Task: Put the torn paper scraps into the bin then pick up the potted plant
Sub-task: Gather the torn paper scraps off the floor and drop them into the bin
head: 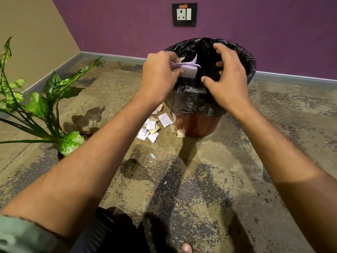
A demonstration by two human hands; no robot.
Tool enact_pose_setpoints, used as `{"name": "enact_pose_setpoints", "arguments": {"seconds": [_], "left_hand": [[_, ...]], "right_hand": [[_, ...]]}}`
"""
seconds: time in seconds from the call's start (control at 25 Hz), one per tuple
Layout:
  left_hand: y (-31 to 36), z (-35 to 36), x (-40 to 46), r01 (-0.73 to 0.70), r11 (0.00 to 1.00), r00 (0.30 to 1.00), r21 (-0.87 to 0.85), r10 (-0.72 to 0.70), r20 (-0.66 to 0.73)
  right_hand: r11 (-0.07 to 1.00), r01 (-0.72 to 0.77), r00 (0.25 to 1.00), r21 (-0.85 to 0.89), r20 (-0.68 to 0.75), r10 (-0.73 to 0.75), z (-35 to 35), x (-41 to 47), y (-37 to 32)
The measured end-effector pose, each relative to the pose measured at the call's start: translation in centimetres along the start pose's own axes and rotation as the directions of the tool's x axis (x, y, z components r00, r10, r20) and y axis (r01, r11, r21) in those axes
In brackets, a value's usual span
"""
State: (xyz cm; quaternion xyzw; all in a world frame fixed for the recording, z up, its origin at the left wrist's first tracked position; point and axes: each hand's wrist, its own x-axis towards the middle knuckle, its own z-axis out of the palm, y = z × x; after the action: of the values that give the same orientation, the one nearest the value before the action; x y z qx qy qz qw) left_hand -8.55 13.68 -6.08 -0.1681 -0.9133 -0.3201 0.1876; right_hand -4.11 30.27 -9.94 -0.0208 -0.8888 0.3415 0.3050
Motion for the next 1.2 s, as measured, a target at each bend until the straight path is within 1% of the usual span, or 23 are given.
{"name": "enact_pose_setpoints", "arguments": {"seconds": [0.08,0.16,0.2,0.28,0.36,0.4,0.48,0.52,0.56,0.6,0.64,0.72,0.8,0.88,0.92,0.96,1.04,1.08,1.12,1.2], "left_hand": [[0.1,0.3,0.3,-0.048,0.999,0.998,0.006,0.048,0.041],[-0.1,0.5,0.0,-0.095,0.995,0.993,-0.034,0.097,0.072],[-0.4,0.6,-0.5,-0.114,0.992,0.991,-0.059,0.118,0.071],[-1.1,0.6,-1.9,-0.153,0.981,0.988,-0.116,0.156,0.014],[-2.2,0.6,-4.1,-0.21,0.966,0.976,-0.153,0.198,-0.091],[-2.8,0.9,-5.4,-0.238,0.959,0.966,-0.154,0.218,-0.137],[-4.4,1.7,-8.9,-0.279,0.951,0.952,-0.132,0.256,-0.166],[-5.6,2.3,-10.8,-0.279,0.953,0.954,-0.119,0.261,-0.145],[-7.0,2.9,-12.7,-0.256,0.96,0.964,-0.109,0.246,-0.1],[-8.5,3.5,-14.3,-0.21,0.974,0.978,-0.09,0.208,-0.027],[-10.3,4.4,-15.7,-0.141,0.989,0.987,-0.048,0.144,0.066],[-14.1,6.0,-17.9,0.002,0.998,0.969,0.059,-0.017,0.245],[-17.4,7.0,-19.8,0.111,0.986,0.914,0.121,-0.149,0.377],[-19.6,7.3,-21.4,0.223,0.959,0.835,0.176,-0.281,0.473],[-20.3,7.4,-21.9,0.255,0.947,0.807,0.196,-0.32,0.496],[-20.9,7.7,-22.1,0.264,0.941,0.794,0.212,-0.337,0.506],[-21.4,8.3,-22.0,0.247,0.942,0.802,0.226,-0.33,0.499],[-21.6,8.7,-21.7,0.236,0.945,0.812,0.228,-0.321,0.488],[-21.8,9.0,-21.6,0.231,0.946,0.816,0.229,-0.317,0.484],[-22.3,9.6,-21.5,0.204,0.955,0.834,0.215,-0.284,0.473]], "right_hand": [[0.996,0.083,0.993,0.031,-0.092,-0.08,-0.3,-1.3,-0.9],[0.975,0.216,0.965,0.055,-0.164,-0.205,0.0,-3.2,-1.9],[0.957,0.286,0.945,0.052,-0.178,-0.273,0.4,-4.3,-2.3],[0.921,0.388,0.914,0.025,-0.136,-0.381,2.1,-7.1,-2.4],[0.906,0.423,0.906,-0.002,-0.007,-0.423,4.5,-10.1,-1.6],[0.908,0.418,0.905,-0.017,0.097,-0.415,5.7,-11.4,-0.8],[0.915,0.395,0.874,-0.089,0.343,-0.344,8.3,-13.4,1.3],[0.909,0.391,0.843,-0.142,0.453,-0.291,9.7,-14.2,2.5],[0.9,0.392,0.804,-0.19,0.546,-0.235,10.9,-14.9,3.8],[0.888,0.398,0.761,-0.232,0.624,-0.178,12.0,-15.6,5.0],[0.876,0.403,0.717,-0.266,0.687,-0.122,12.9,-16.1,6.0],[0.874,0.385,0.653,-0.298,0.756,-0.029,14.2,-16.8,7.6],[0.888,0.345,0.645,-0.305,0.764,0.012,14.9,-17.0,8.4],[0.907,0.333,0.666,-0.259,0.746,-0.031,15.5,-17.1,8.3],[0.921,0.33,0.661,-0.206,0.747,-0.07,15.9,-17.4,8.0],[0.934,0.328,0.639,-0.141,0.761,-0.11,16.2,-17.9,7.6],[0.954,0.299,0.554,-0.027,0.819,-0.15,16.8,-19.4,6.7],[0.96,0.281,0.519,0.001,0.841,-0.152,17.1,-20.2,6.5],[0.967,0.255,0.504,0.014,0.851,-0.146,17.3,-20.8,6.6],[0.986,0.164,0.53,0.043,0.839,-0.124,17.3,-21.4,7.2]]}}
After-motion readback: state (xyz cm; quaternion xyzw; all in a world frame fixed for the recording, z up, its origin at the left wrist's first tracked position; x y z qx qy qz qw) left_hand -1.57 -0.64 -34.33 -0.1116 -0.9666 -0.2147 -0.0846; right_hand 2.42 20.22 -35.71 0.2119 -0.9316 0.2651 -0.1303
